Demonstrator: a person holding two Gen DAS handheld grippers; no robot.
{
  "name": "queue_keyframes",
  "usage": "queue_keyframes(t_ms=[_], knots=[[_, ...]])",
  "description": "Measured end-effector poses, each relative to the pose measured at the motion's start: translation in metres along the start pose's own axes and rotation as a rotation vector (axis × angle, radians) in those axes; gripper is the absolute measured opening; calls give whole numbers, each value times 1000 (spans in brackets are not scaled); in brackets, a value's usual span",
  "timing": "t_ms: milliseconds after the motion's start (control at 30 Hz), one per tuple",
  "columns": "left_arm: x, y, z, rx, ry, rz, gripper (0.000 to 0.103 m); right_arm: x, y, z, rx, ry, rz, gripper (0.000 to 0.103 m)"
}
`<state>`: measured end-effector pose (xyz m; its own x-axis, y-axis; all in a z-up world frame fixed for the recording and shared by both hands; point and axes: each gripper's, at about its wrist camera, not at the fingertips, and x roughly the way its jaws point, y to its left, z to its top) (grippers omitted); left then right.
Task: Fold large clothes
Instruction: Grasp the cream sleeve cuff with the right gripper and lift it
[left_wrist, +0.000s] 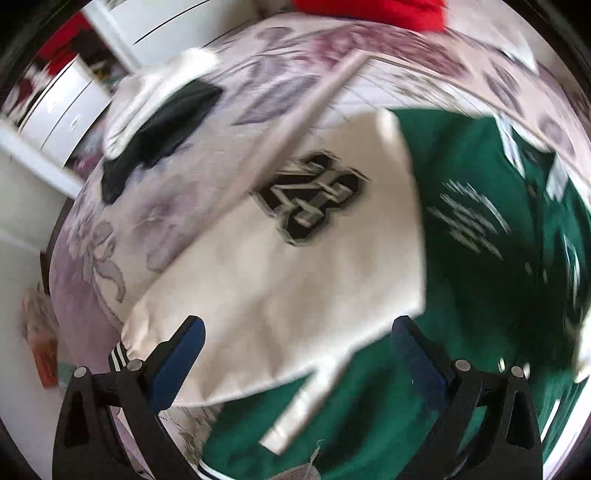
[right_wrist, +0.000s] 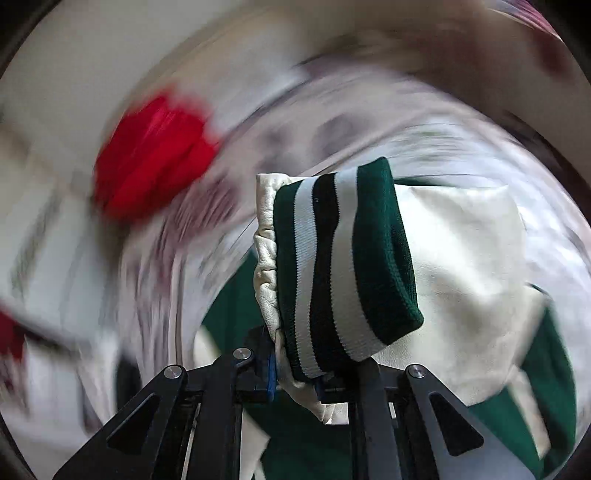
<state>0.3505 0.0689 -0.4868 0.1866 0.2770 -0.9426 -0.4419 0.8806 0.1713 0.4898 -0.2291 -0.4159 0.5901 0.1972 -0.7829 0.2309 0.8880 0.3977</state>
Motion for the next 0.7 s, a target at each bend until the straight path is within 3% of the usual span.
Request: queue_keyframes(t_ms=[67, 167, 233, 267, 300, 367, 433, 567, 633, 700], knots=[[13, 22, 12, -54, 11, 16, 103, 55, 65, -22, -161, 80, 11, 15], [31, 42, 22, -87, 35, 34, 103, 130, 117, -68, -306, 299, 14, 17], [36, 49, 26, -89, 44, 31, 103, 160, 119, -95, -310, 467, 63, 27], [35, 52, 27, -87, 43, 28, 103, 168, 113, -107, -287, 543, 91, 37], [34, 53, 28, -85, 41, 24, 103, 170, 101, -111, -229, 598, 148, 39], [27, 52, 29, -74, 34, 9, 103, 155, 70, -112, -148, 589, 204, 56], [21, 47, 30, -60, 30, -4, 103, 120, 25, -102, -34, 527, 210, 58], [12, 23, 33, -21, 31, -42, 103, 56, -97, -80, 286, 405, 46, 58], [11, 1, 32, 13, 24, -54, 103, 42, -169, -79, 464, 371, -87, 58], [13, -16, 33, 38, 29, -64, 103, 42, -222, -83, 584, 354, -145, 58]])
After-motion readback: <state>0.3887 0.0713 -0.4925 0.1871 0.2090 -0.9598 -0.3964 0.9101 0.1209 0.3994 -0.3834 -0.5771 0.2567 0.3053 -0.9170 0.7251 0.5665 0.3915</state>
